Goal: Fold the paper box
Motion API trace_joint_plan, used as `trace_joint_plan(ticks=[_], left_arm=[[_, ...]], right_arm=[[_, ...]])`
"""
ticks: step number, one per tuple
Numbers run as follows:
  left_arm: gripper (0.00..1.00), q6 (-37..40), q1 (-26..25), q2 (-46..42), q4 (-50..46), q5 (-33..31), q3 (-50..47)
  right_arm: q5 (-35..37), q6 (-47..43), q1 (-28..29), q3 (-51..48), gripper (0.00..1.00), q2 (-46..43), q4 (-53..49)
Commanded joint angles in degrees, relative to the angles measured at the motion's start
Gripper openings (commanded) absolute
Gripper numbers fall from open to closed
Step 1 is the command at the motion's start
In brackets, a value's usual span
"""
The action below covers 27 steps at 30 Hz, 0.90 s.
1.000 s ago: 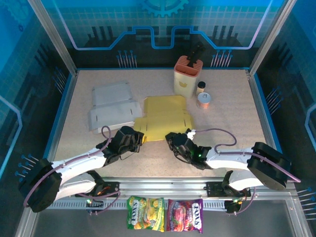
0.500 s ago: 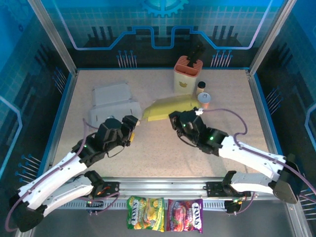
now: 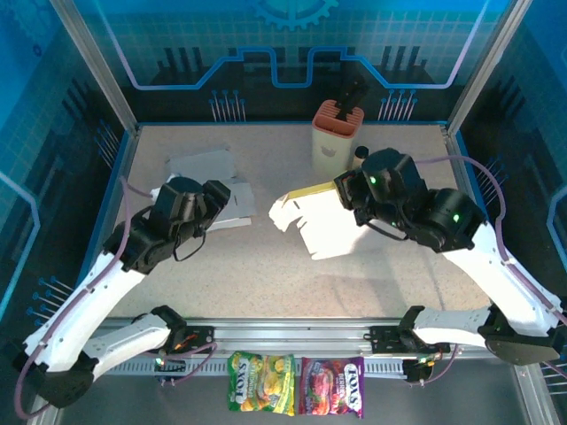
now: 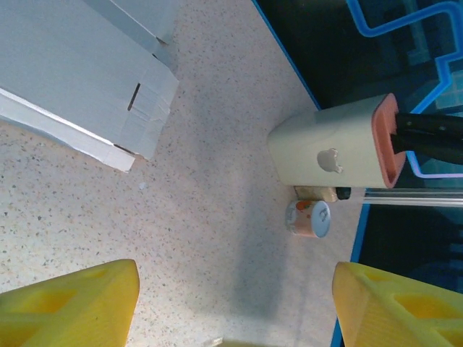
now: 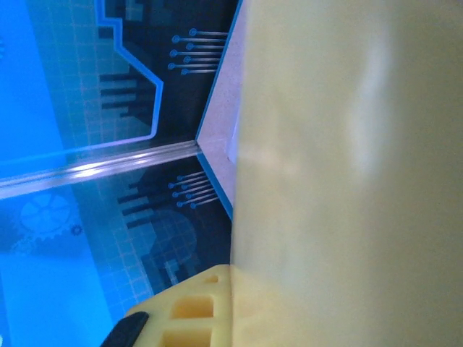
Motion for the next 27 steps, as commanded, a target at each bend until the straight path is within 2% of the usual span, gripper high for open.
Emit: trace_joint_plan(ticks=[1,5,10,16,20,22,27], left_arm=[[0.69,4.83,2.8,3.43,-2.22,6.92,2.4],[0.66,8.49,5.2,6.95,-0.08,14.99,2.19],[0.6,14.44,5.61,8.09,5.32,19.88,-2.49],[0.42,20.29,6.29,9.54,14.88,25.65,-10.33],[0.34,24.09,6.27,11.76,19.19,27.9,-13.48],[0.33,25.44,6.26,12.8,20.0,27.96,-14.46],[0.34,28.02,6.26,13.49,22.25,27.95,-17.63]], right_arm=[[-9.47,0.15,-6.99,-2.75,0.0,5.97,-2.35],[-16.54,-3.1,-12.49,-9.49,0.0,9.9,6.58],[-22.82,-6.47,-16.77,-21.34,0.0,9.33,21.19],[-29.77,-8.11,-20.24,-34.81,0.0,7.85,39.07],[-32.65,-8.91,-21.16,-40.63,0.0,8.05,48.43],[-33.92,-9.5,-21.72,-43.76,0.0,7.85,55.56],[-35.44,-12.27,-23.14,-49.47,0.0,7.45,62.97]])
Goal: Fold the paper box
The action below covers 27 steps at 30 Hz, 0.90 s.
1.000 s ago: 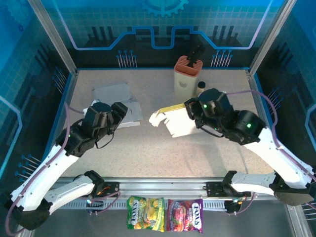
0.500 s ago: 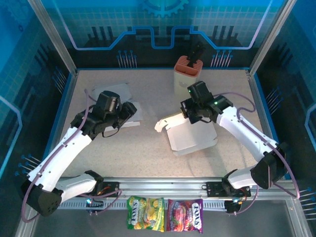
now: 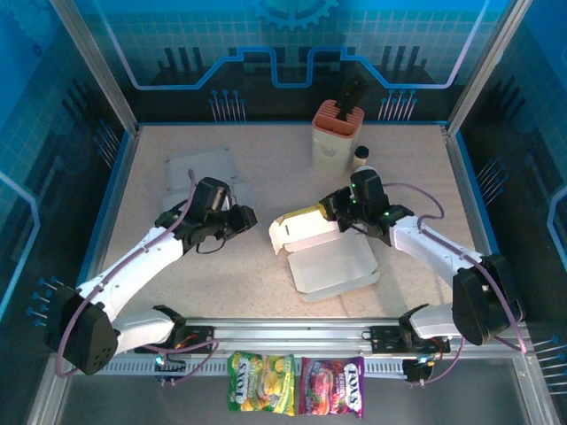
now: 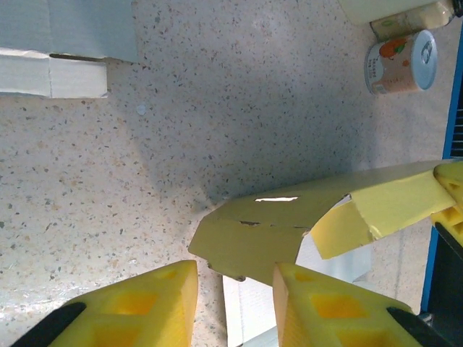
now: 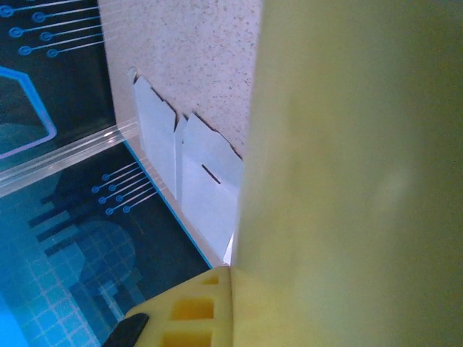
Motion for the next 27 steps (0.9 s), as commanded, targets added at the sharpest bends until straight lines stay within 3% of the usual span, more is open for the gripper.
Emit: trace_joint_plan(ticks=[1,14,21,27], left_arm=[[0.34,4.3,0.49,0.43,3.63,1.71,-2.24],[0.33,19.6,0.37,3.56,21.2,5.04,-12.41],[0.36,29.5,-3.69,7.2,26.39,3.59,-13.35],[0.37,33.17,-5.12,10.21,30.93,3.47,-14.7]], right_arm=[[-3.31,-3.8,-1.49,-2.96,0.0,-1.32,10.23],[-9.71,-8.21,-4.4,-9.15,0.0,-0.24,20.3],[-12.86,-11.16,-5.15,-10.07,0.0,1.16,22.68],[-13.34,-11.84,-5.24,-11.17,0.0,2.53,24.09]])
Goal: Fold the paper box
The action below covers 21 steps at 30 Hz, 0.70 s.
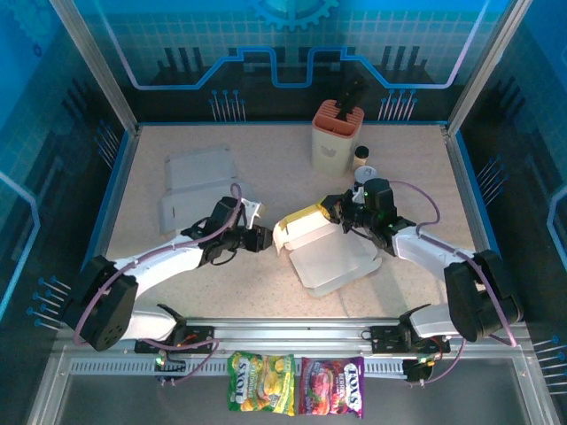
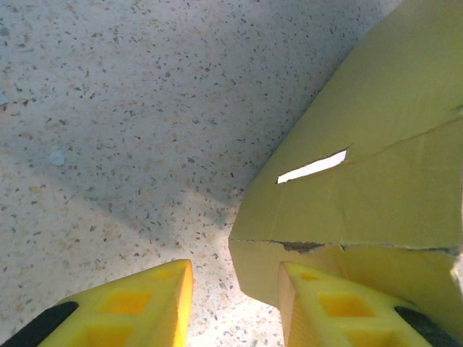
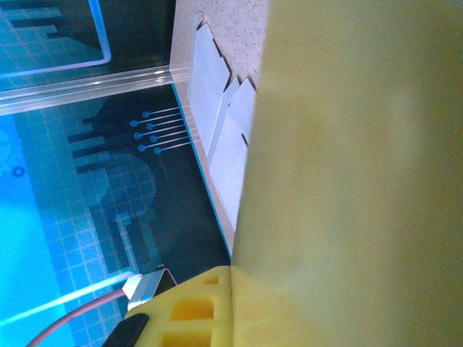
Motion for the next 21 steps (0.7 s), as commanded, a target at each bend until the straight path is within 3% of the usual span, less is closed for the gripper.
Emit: trace_joint_plan(ticks=[1,9,21], left_arm=[[0.38,5.45,-0.88,1.32,4.97,0.28,-1.49],[0.38,11.21,-2.69,3.76,6.4,1.44,-1.44],[0.37,12.53,-4.9,5.47,10.1,0.22,-1.07]], right_arm=[[-1.72,-1.89,-0.78,-1.52,0.0,1.49,2.95],[-2.3,-1.31,-0.86,-0.83,0.0,2.87,3.17],[-2.38,-1.23,-0.87,-0.17,0.0,3.18,2.03]])
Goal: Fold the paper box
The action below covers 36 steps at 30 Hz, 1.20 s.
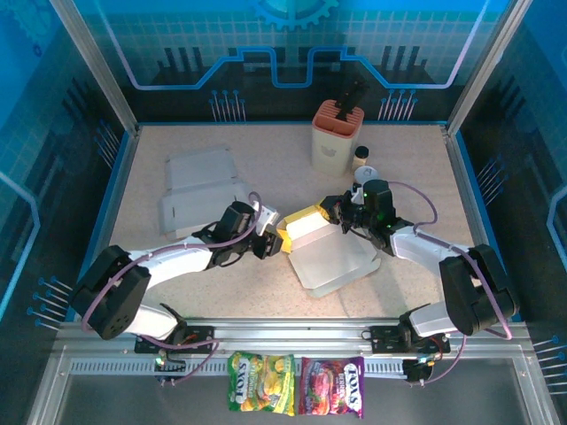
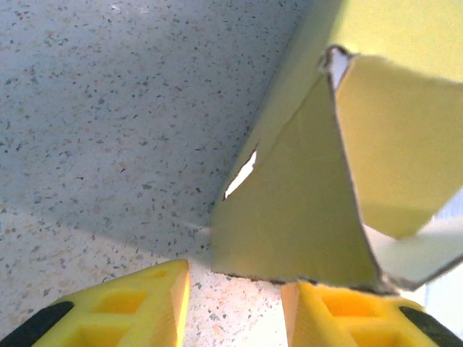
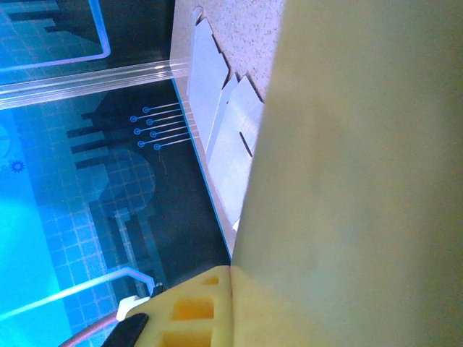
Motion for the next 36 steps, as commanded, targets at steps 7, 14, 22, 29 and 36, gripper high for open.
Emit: trace_joint_plan(ticks=[7,14,22,29,36], left_arm=[[0.33,1.46,-2.35,1.77,3.11,-0.77,0.77],[0.29,-0.96,-3.49,2.39,4.74,-3.21,1.12],[0.25,-2.76,-5.83,3.44,6.51,-5.92,2.18],[0.24,-7.09,-7.04,4.06,8.85,-12.35,1.52],[0.25,-9.75,-7.85,5.62,11.23,-14.98,1.47]], right_arm=[[-1.03,-0.9,-0.56,0.28,0.0,1.59,-0.27],[0.02,-0.65,0.11,0.01,0.0,1.8,0.82],[1.25,0.24,0.82,-0.79,0.0,1.67,2.57],[4.03,0.94,1.78,-3.97,0.0,1.14,7.93],[5.98,2.83,3.08,-8.39,0.0,3.36,16.78]])
